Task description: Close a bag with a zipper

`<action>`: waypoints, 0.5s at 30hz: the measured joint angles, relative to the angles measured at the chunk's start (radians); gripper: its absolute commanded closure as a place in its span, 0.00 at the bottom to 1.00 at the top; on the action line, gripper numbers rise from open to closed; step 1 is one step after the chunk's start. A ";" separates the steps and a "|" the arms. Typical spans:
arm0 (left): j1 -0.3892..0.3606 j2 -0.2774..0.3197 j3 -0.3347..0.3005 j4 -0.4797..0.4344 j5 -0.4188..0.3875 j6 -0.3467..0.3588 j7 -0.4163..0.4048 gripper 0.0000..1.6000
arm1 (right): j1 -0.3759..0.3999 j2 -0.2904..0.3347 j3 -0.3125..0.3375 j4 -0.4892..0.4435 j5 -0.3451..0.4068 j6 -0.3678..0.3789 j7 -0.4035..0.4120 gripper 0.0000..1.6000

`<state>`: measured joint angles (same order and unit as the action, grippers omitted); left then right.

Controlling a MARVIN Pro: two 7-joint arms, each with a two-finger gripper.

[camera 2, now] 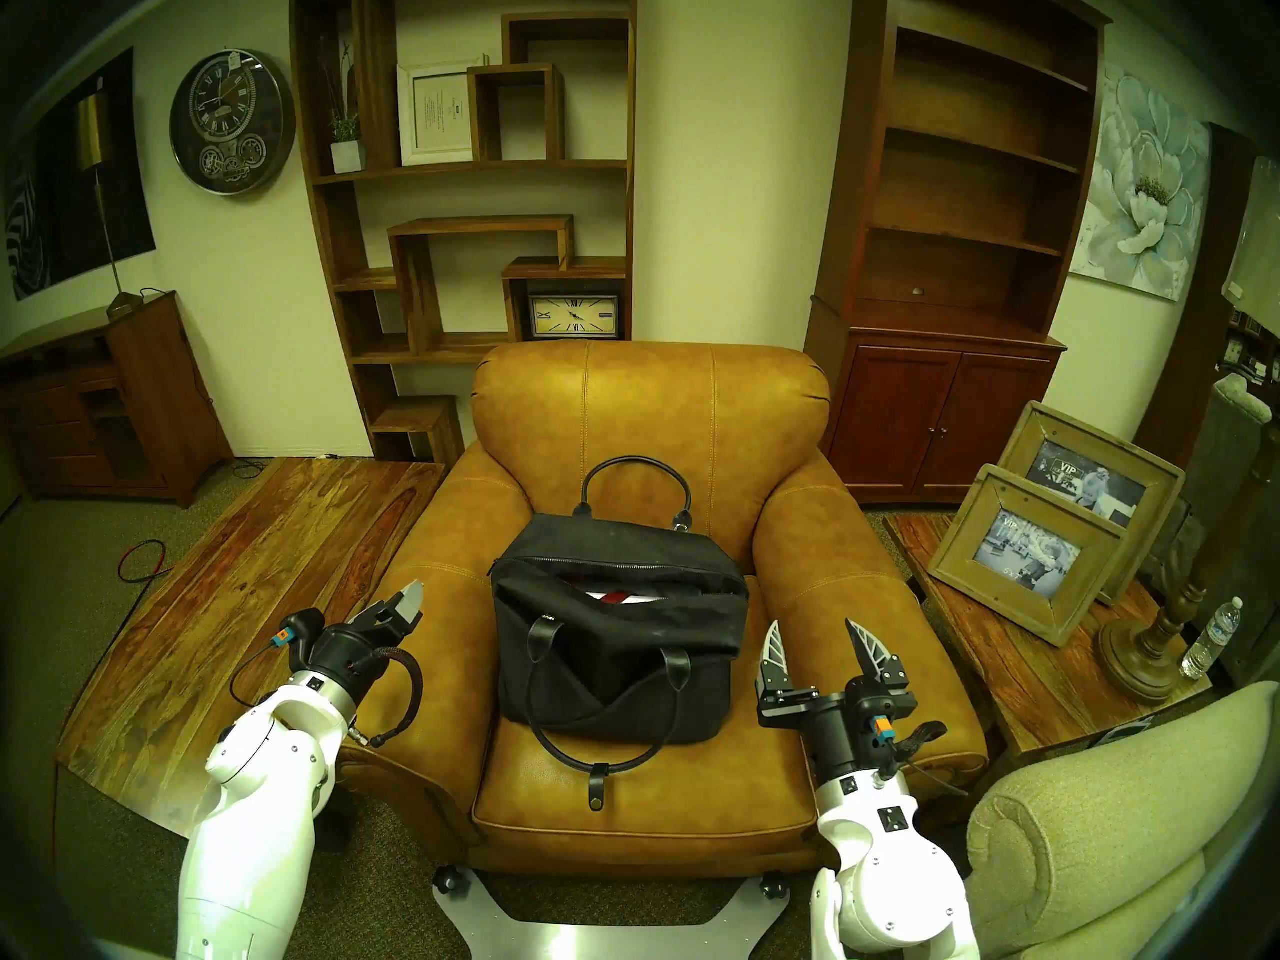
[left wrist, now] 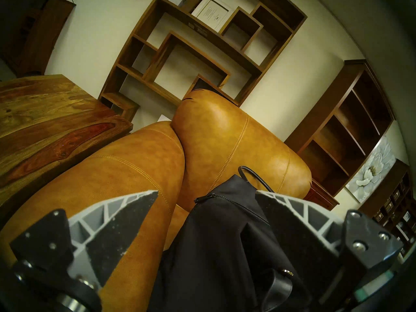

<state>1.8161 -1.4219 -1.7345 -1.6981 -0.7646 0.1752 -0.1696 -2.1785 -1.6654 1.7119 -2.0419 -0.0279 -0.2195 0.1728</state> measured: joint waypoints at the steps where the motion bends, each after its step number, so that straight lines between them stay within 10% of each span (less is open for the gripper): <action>1: -0.006 0.002 0.002 0.008 -0.002 0.000 0.002 0.00 | 0.000 0.000 0.000 0.000 0.000 0.000 0.000 0.00; 15: -0.151 0.075 0.107 0.186 0.064 -0.035 0.000 0.00 | 0.000 0.000 0.000 0.000 0.000 0.000 0.000 0.00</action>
<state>1.6646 -1.3472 -1.6272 -1.5117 -0.7007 0.1406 -0.1693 -2.1787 -1.6651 1.7119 -2.0414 -0.0278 -0.2196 0.1728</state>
